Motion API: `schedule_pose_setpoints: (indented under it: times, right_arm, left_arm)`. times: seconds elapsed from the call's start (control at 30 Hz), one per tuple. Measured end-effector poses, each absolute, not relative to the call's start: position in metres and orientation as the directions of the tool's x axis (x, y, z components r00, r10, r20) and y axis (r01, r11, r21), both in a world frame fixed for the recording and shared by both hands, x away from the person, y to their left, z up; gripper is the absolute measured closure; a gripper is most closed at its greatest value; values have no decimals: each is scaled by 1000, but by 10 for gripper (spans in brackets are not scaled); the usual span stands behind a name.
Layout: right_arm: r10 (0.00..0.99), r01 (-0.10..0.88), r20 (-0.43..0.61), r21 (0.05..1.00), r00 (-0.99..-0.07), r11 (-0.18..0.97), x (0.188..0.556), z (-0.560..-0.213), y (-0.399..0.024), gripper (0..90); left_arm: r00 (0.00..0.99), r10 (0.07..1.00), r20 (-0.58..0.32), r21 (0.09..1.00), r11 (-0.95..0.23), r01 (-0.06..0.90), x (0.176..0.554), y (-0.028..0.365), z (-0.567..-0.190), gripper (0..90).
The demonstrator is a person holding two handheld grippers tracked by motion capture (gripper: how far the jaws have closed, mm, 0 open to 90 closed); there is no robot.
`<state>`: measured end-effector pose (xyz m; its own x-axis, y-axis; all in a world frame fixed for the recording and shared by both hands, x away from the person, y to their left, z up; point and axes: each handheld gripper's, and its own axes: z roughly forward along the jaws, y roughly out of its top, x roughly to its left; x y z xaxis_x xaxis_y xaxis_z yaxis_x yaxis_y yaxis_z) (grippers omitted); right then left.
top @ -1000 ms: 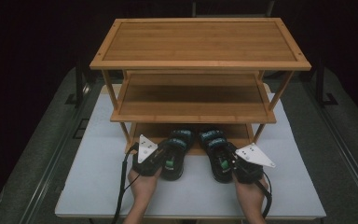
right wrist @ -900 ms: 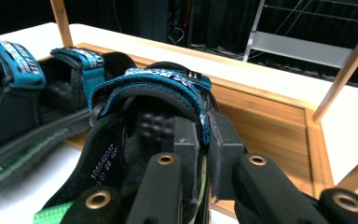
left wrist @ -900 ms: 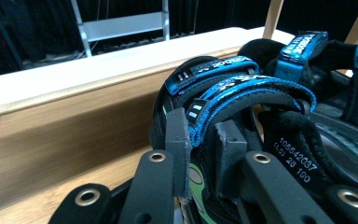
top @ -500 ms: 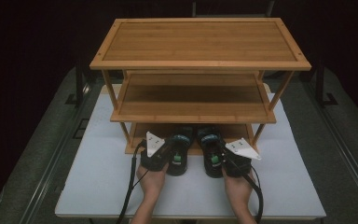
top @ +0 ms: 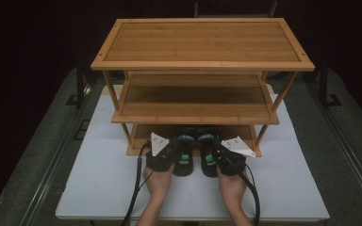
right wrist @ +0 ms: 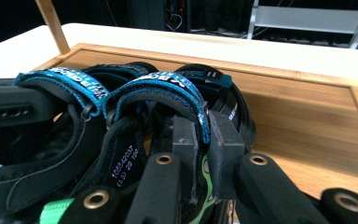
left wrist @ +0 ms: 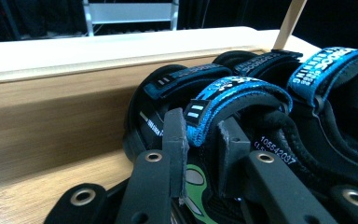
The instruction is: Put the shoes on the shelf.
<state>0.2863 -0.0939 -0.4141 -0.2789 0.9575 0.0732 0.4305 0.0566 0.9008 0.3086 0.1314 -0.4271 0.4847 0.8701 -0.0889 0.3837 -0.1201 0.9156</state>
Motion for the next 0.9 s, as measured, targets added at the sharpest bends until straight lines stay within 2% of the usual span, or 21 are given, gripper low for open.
schedule_pose_setpoints:
  times: [0.1,0.37,0.7,0.9]
  right_arm:
    - [959,438,67,897,-274,63,288,-415,-94,808]
    - [954,433,4,892,-300,133,287,-416,-97,750]
    - [947,414,0,900,-322,141,281,-413,-106,653]
    - [940,391,-2,909,-341,144,270,-409,-111,622]
  left_arm:
    - [493,864,-98,913,-119,391,310,133,-427,749]
    - [522,852,-47,909,-180,376,309,136,-425,690]
    - [536,844,-23,905,-211,370,305,141,-419,582]
    - [549,836,-21,914,-206,349,294,149,-413,565]
